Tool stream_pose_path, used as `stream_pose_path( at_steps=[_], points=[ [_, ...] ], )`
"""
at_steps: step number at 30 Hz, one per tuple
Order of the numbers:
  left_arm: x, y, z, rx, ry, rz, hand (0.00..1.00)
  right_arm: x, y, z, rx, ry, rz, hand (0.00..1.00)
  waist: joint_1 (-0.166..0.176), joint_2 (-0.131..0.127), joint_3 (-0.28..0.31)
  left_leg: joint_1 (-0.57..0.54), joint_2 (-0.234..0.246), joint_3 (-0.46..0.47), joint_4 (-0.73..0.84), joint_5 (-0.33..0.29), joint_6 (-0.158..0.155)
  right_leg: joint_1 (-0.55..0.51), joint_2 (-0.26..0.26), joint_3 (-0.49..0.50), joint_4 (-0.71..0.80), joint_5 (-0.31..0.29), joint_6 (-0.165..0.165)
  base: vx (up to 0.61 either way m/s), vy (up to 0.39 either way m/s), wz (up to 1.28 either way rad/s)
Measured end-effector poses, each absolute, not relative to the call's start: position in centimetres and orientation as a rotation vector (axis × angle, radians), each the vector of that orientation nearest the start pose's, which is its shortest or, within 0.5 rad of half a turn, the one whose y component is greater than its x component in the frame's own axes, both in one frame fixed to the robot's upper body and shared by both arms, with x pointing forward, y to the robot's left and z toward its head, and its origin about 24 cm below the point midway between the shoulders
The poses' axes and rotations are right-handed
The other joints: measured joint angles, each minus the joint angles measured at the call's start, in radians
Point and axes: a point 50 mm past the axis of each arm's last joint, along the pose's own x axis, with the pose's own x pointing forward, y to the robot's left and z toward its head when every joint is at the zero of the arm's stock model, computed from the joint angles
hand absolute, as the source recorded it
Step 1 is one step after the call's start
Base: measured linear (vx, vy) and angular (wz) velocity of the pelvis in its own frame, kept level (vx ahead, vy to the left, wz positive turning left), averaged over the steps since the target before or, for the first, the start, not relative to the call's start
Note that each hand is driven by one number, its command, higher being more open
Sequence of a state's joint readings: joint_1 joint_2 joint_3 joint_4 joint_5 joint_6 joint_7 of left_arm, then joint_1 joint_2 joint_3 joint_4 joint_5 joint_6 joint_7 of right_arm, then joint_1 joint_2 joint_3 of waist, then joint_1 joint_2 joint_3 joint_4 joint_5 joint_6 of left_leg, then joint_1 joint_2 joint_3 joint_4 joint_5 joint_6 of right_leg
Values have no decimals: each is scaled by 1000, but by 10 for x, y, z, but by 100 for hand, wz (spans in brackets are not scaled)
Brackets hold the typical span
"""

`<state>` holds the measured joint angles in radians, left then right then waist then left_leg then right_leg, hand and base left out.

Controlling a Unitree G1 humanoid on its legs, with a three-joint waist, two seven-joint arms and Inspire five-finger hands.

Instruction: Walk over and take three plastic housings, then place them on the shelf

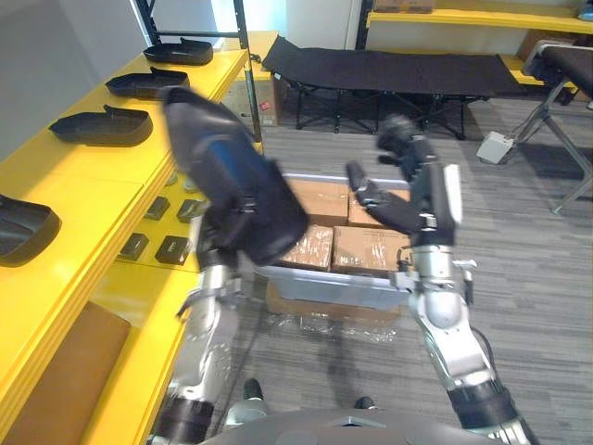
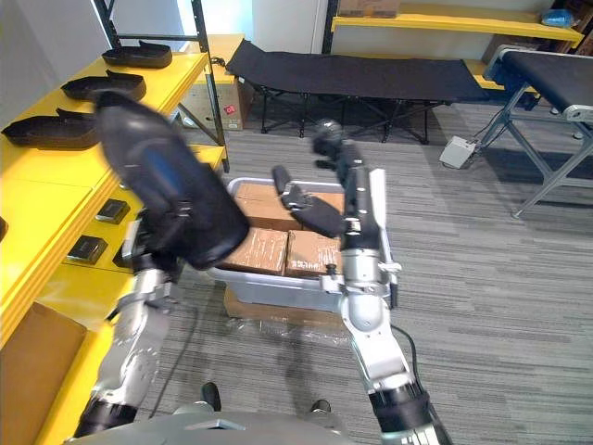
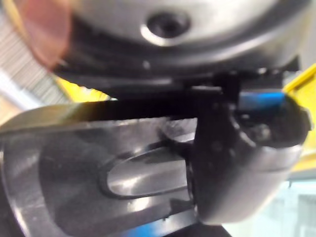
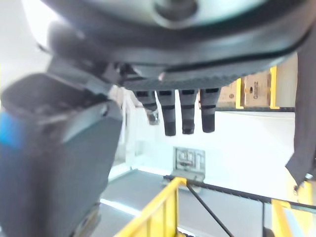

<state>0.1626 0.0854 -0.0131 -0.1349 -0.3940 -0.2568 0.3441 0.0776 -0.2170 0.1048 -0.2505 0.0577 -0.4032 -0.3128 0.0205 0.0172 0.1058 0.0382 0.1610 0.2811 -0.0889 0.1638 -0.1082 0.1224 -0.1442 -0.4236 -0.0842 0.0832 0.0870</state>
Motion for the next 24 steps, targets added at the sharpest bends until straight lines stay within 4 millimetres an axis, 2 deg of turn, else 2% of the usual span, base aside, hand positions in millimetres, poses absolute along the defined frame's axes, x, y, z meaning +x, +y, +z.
stream_pose_path(
  at_steps=[3, 6, 9, 11, 14, 17, 20, 21, 22, 24],
  points=[
    [202, 205, 67, -210, -263, 534, 0, 215, -181, 110, 18, -529, -214, 100, 6, -18, -16, -15, -2, -14, 0, 0, 0, -3, -1, -15, 0, -3, 1, 25, -2, 16],
    [193, 202, 75, -113, -304, 560, 0, 209, -180, 102, 179, -480, -192, 100, 6, -25, -21, -17, -7, -14, 0, -4, 4, -4, -6, -15, 0, -4, 2, 11, 1, 2],
    [192, 198, 76, -97, -312, 553, 0, 201, -184, 94, 560, -477, -129, 100, -1, -22, -28, -30, -10, -8, 0, -4, 4, -21, -9, -11, 0, -3, 3, 15, 7, -4],
    [186, 201, 71, -90, -287, 567, 0, 194, -187, 86, 649, -467, -132, 100, -10, -21, -34, -28, -10, -4, 0, -5, 2, -21, -10, -9, 0, -3, 3, 38, -3, -6],
    [175, 208, 62, -87, -239, 607, 0, 184, -192, 75, 636, -421, -178, 100, -26, -16, -37, -26, -9, 0, 1, -8, -1, -23, -9, -6, 0, -4, 3, 44, -9, -6],
    [166, 216, 56, -143, -210, 672, 0, 182, -197, 50, 603, -289, -212, 100, -23, -15, -37, -27, -7, 4, 1, -11, -3, -26, -8, -1, 0, -5, 2, 23, -5, -5],
    [158, 226, 55, -196, -211, 742, 0, 184, -195, -2, 590, -29, -240, 100, -4, -7, -35, -33, -9, -17, 3, -15, 3, -13, -8, -21, 3, -10, 3, 32, -5, 16],
    [156, 228, 55, -194, -212, 751, 0, 182, -194, -11, 591, 16, -248, 100, 4, -3, -36, -35, -10, -26, 4, -15, 3, -10, -8, -28, 5, -11, 4, 44, -9, 38],
    [151, 231, 56, -191, -218, 778, 0, 179, -190, -25, 591, 95, -248, 100, 14, 7, -34, -44, -13, -50, 4, -14, 4, -1, -8, -53, 5, -17, 6, 33, -11, 52],
    [140, 237, 61, -184, -237, 834, 0, 176, -179, -37, 596, 176, -213, 100, 38, 29, -37, -69, -17, -101, 4, -2, 0, 10, -5, -109, 6, -26, 9, 31, -22, 72]
  ],
)
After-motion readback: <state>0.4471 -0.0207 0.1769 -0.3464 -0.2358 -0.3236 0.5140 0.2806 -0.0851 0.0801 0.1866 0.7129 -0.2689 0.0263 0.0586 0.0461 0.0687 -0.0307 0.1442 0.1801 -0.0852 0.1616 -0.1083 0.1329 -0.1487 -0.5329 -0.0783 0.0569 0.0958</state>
